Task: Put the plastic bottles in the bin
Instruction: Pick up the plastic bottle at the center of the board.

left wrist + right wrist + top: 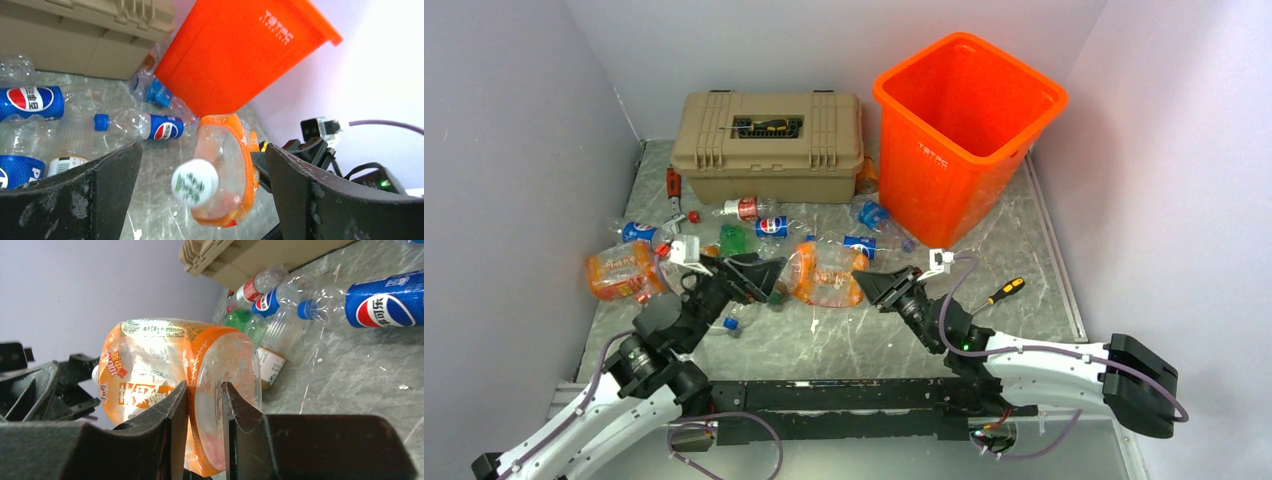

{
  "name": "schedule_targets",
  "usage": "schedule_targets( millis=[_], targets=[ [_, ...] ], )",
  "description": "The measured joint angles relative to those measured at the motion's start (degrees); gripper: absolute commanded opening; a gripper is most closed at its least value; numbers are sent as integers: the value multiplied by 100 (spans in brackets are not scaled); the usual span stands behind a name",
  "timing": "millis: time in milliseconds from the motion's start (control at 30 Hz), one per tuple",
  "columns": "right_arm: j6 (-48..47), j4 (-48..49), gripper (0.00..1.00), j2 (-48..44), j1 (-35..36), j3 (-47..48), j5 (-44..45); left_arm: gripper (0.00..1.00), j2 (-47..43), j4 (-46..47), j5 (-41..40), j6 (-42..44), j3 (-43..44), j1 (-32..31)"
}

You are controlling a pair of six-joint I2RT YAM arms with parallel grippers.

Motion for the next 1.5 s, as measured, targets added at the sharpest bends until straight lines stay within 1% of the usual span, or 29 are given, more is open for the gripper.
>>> schedule_targets(
  millis=[67,167,267,333,533,667,733,967,1033,1100,1167,1200,1233,1300,1333,1367,1400,1433,1467,1500],
  targets=[
    [131,-63,0,-52,0,2,192,100,-247,109,-136,-63,-94,0],
    [321,-138,0,-74,0,11,393,99,-699,557,-321,-153,-455,2],
    [608,-240,0,-42,0,72,588,99,-667,925,-363,-175,-713,2],
    [817,-293,0,55,0,162,671,100,-330,1176,-282,-175,-761,2],
    [1357,-323,0,385,0,365,748,99,973,2057,295,-144,-756,2],
    [1521,-339,0,389,0,365,748,99,1491,2356,590,-133,-745,2],
    [1606,-350,0,380,0,365,752,96,1620,2509,715,-136,-743,2],
    [1958,-361,0,422,0,367,787,76,2317,3060,1180,-149,-669,2],
    [2037,-358,0,509,2,367,780,68,2487,3128,1261,-153,-640,2],
    [2100,-363,0,588,9,367,769,51,2621,3198,1314,-153,-625,2],
    [2114,-369,0,603,17,367,767,38,2669,3235,1335,-175,-621,2],
    [2114,-376,0,601,22,367,761,34,2671,3263,1370,-144,-616,2],
    [2114,-376,12,592,24,367,739,31,2669,3296,1390,-122,-610,-4],
    [1998,-411,51,496,28,367,660,27,2634,3283,1427,-118,-575,-4],
    [1875,-437,68,415,28,367,597,25,2605,3241,1447,-96,-551,-4],
    [1781,-476,77,326,24,374,527,24,2557,3171,1456,-31,-505,-9],
    [1486,-728,81,164,26,452,380,20,2485,3029,1436,63,-428,-9],
    [1327,-938,82,42,28,542,291,13,2404,2881,1405,166,-348,-9],
    [1043,-1386,84,-109,28,737,170,5,2326,2680,1375,278,-249,-4],
    [726,-1869,84,-260,28,1003,50,0,2214,2374,1346,439,-76,2]
  ],
)
